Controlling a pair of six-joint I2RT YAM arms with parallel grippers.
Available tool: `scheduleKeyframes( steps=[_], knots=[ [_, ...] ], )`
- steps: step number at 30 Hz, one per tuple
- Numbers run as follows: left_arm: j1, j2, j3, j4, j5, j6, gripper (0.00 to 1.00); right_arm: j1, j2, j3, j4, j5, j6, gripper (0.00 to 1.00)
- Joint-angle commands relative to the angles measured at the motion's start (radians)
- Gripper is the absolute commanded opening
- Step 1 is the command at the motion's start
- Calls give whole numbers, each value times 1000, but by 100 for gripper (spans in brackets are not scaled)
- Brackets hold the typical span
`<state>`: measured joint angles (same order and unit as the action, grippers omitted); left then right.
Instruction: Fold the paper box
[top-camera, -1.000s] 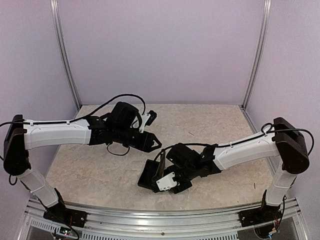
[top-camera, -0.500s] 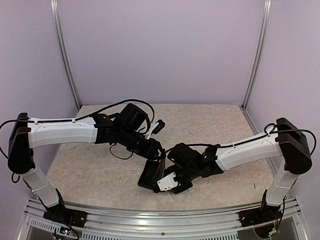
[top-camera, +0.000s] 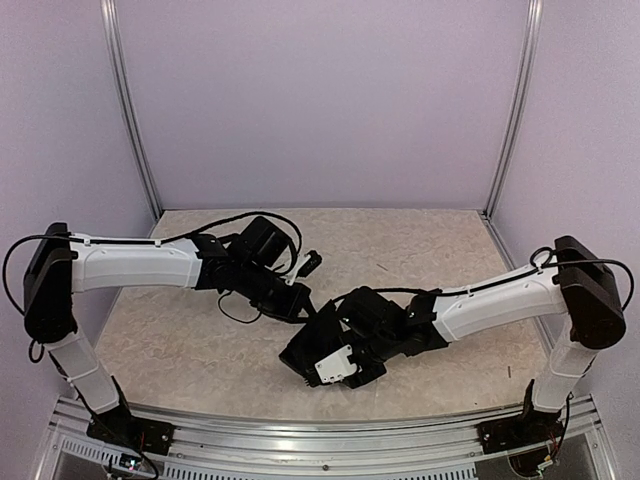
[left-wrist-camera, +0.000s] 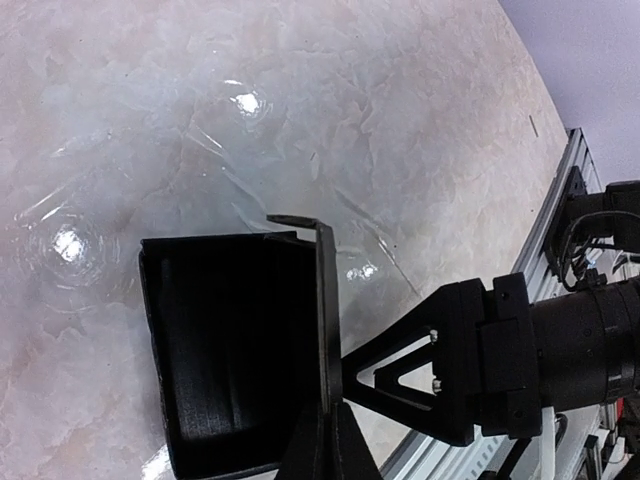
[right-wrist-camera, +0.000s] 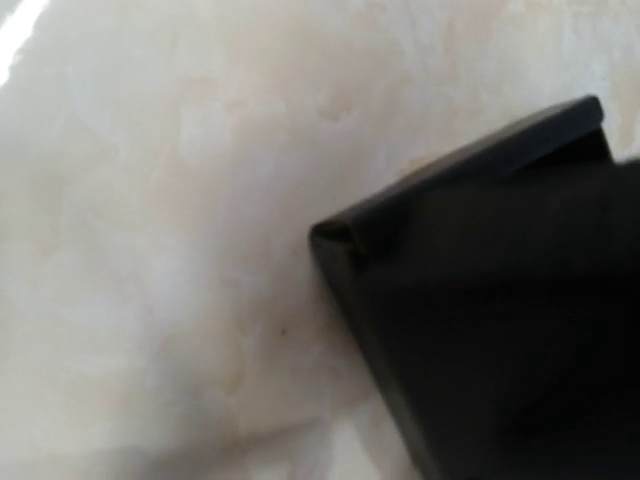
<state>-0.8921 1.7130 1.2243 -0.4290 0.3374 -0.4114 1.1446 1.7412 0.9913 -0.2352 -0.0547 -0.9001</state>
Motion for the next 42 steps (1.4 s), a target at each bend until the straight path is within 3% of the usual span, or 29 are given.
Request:
scheduleKeyframes(
  steps=[1, 12, 19, 23, 29, 34, 37, 38, 42],
  knots=[
    [60, -57, -110, 51, 43, -20, 2, 11, -37, -24, -16, 11, -1, 57],
    [140, -11, -220, 195, 151, -20, 0, 11, -62, -16, -45, -8, 15, 56],
    [150, -48, -159, 168, 167, -109, 5, 11, -81, 93, -136, -115, 111, 54],
    [195, -76, -217, 227, 213, -215, 5, -23, -94, 141, -142, -105, 195, 55],
    [253, -111, -350, 446, 301, -409, 4, -129, -96, 154, -55, -60, 341, 66],
    [264, -155, -382, 586, 279, -544, 4, -157, -91, 137, 24, -34, 377, 72],
    [274, -180, -387, 625, 240, -630, 4, -157, -84, 142, 45, -40, 405, 87],
    [279, -187, -391, 641, 230, -657, 4, -156, -82, 145, 54, -41, 416, 97],
    [298, -174, -399, 671, 222, -720, 4, -145, -72, 129, 85, -29, 434, 100]
  ],
)
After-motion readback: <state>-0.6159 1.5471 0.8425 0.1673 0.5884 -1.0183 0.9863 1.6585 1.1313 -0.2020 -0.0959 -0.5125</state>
